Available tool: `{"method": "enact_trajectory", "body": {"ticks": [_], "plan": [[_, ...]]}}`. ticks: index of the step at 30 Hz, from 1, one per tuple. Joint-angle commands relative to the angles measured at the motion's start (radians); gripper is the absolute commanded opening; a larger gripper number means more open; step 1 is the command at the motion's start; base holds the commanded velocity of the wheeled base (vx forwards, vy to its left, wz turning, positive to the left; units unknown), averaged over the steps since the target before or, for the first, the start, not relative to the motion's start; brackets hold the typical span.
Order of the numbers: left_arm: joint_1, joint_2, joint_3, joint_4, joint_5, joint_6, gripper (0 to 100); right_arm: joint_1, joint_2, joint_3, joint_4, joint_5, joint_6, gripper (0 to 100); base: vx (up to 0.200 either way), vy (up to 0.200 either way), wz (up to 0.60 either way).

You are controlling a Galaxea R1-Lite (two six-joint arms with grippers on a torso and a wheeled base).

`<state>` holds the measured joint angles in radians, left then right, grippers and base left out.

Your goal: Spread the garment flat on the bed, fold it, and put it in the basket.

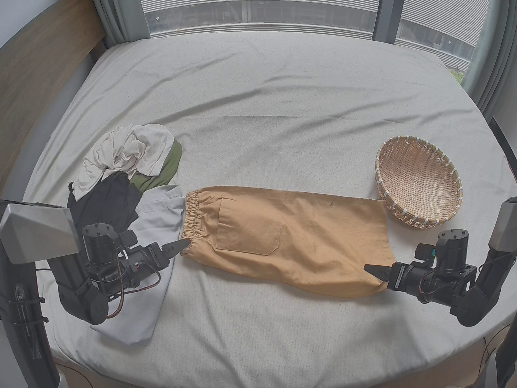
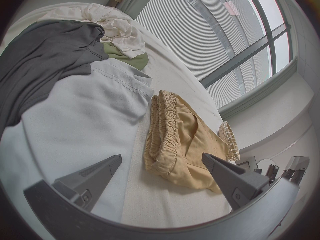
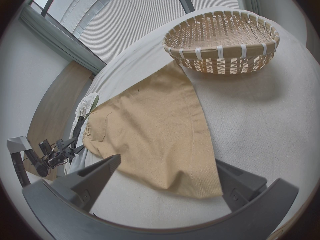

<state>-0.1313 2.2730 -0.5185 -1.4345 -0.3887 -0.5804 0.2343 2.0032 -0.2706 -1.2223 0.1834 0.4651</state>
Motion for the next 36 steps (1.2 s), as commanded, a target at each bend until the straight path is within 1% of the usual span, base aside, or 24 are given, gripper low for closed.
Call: {"method": "enact_trajectory", "body": {"ticks": [1,8,14,21,24,25,31,34,36], "plan": [[-0.004,0.066,-0.067,0.0,0.005,-0.006,100,0.0,-0.069,0.033,-0.011,0.001,0.004,100,0.0,0.0,0.0],[-0.042,0.103,-0.17,0.031,0.007,-0.013,100,-0.006,-0.185,0.073,0.0,-0.002,0.003,100,0.0,0.0,0.0],[-0.064,0.134,-0.241,0.072,0.008,-0.024,100,-0.035,-0.196,0.083,-0.011,-0.001,0.003,100,0.0,0.0,0.0],[-0.087,0.149,-0.293,0.101,0.024,-0.049,100,-0.035,-0.195,0.08,-0.014,-0.001,0.003,100,0.0,0.0,0.0],[-0.088,0.151,-0.314,0.129,0.044,-0.059,100,-0.033,-0.195,0.077,-0.014,0.001,0.003,100,0.0,0.0,0.0],[-0.088,0.151,-0.322,0.135,0.053,-0.061,0,-0.032,-0.195,0.077,-0.014,0.001,0.003,100,0.0,0.0,0.0],[-0.087,0.142,-0.311,0.138,0.051,-0.064,0,-0.032,-0.195,0.076,-0.016,0.001,0.003,100,0.0,0.0,0.0],[-0.09,0.1,-0.27,0.123,0.05,-0.093,0,-0.029,-0.193,0.074,-0.016,0.002,0.003,100,0.0,0.0,0.0],[-0.09,0.042,-0.23,0.128,0.044,-0.114,0,-0.029,-0.192,0.073,-0.016,0.002,0.003,100,0.0,0.0,0.0]]}}
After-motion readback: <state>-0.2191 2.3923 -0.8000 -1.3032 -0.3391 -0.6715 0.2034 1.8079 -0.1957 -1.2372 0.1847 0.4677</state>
